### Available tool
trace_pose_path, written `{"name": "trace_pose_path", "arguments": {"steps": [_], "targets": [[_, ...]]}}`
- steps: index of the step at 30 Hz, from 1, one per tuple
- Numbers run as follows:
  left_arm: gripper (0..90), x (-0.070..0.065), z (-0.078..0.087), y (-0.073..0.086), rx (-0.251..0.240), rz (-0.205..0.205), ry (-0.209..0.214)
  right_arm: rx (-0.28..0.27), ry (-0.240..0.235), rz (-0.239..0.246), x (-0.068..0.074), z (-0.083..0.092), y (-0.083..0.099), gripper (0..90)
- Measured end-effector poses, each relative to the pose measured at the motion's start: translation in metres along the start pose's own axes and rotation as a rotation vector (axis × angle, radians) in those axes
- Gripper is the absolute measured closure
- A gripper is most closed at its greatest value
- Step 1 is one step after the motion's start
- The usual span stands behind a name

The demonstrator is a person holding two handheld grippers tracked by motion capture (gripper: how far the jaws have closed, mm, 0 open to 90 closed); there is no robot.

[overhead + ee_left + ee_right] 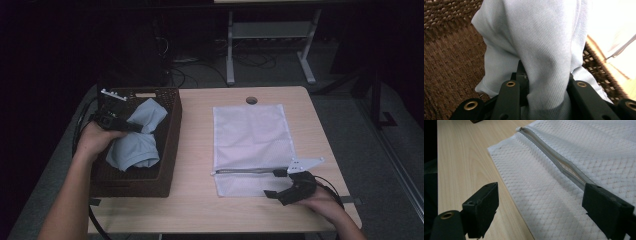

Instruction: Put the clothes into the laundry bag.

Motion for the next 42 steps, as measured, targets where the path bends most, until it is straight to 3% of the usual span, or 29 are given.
{"name": "trace_pose_path", "arguments": {"steps": [6, 12, 19, 34, 42], "targets": [[70.9, -0.013, 0.009, -0.009, -0.026, -0.022, 0.031, 0.001, 0.0, -0.002, 0.0, 0.0, 0.0, 13.5], [70.9, -0.031, 0.019, -0.023, -0.031, -0.079, 0.039, -0.001, -0.001, -0.001, 0.0, 0.0, 0.0, 13.5], [70.9, -0.056, 0.027, -0.037, -0.055, -0.121, 0.087, -0.003, -0.001, 0.001, 0.0, 0.0, 0.0, 13.5], [70.9, -0.114, 0.022, -0.059, -0.089, -0.221, 0.208, -0.007, -0.001, 0.001, 0.0, 0.001, -0.001, 13.5], [71.0, -0.149, 0.01, -0.067, -0.079, -0.269, 0.242, -0.015, 0.0, -0.002, -0.001, 0.002, -0.002, 13.5]]}}
Point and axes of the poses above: each handheld gripper's, and its own axes: z roughly backward along the jaws, y roughly out of its underside, x roughly to its left, the point moved 7 cm from there along -z, roughly forward along the jaws, and after that the axes turned 3 degrees about -x, right-handed, at the moved point
